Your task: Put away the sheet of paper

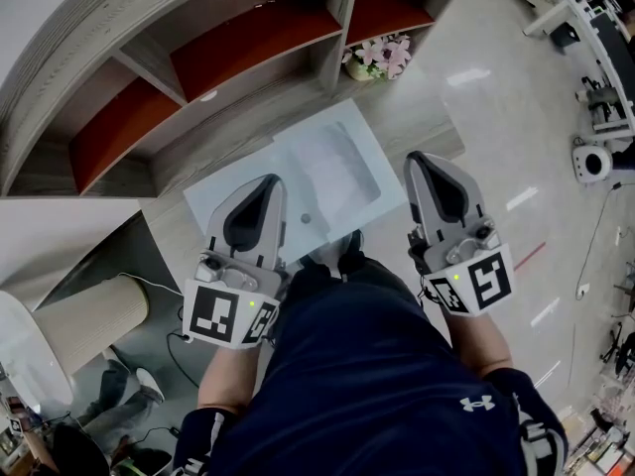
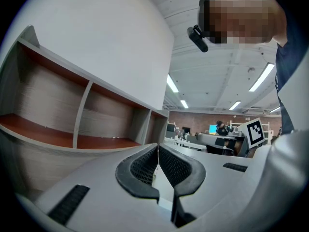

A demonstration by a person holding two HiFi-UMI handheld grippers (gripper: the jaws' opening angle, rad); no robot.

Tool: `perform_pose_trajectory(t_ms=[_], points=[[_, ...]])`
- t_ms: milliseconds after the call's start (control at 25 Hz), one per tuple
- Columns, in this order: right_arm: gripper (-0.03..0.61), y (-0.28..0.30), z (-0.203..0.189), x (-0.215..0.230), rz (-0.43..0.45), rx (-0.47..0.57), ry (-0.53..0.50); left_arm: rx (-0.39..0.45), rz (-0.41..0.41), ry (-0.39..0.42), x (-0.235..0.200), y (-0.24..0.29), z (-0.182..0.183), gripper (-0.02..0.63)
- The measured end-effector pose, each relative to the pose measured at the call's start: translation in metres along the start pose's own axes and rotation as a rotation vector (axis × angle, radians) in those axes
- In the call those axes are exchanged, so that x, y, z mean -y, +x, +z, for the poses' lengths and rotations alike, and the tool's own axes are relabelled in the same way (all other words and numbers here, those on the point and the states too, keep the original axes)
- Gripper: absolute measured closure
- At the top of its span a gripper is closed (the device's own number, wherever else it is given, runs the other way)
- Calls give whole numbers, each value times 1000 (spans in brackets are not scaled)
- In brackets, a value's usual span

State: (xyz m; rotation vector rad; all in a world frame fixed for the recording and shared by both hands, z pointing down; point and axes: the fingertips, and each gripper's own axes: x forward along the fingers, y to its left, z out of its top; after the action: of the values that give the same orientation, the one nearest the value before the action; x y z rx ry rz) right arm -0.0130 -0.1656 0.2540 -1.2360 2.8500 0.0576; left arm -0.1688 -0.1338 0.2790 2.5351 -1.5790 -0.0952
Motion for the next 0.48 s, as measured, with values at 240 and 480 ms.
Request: perform_pose_trajectory(t_ms=[240,480], points=[[565,1,-1,1,-3,-3,3,-4,-2,-2,-1,1,-1,592],[565,0,-1,1,-5,-4,2,-11,-8,-3,1,3,-2,592]])
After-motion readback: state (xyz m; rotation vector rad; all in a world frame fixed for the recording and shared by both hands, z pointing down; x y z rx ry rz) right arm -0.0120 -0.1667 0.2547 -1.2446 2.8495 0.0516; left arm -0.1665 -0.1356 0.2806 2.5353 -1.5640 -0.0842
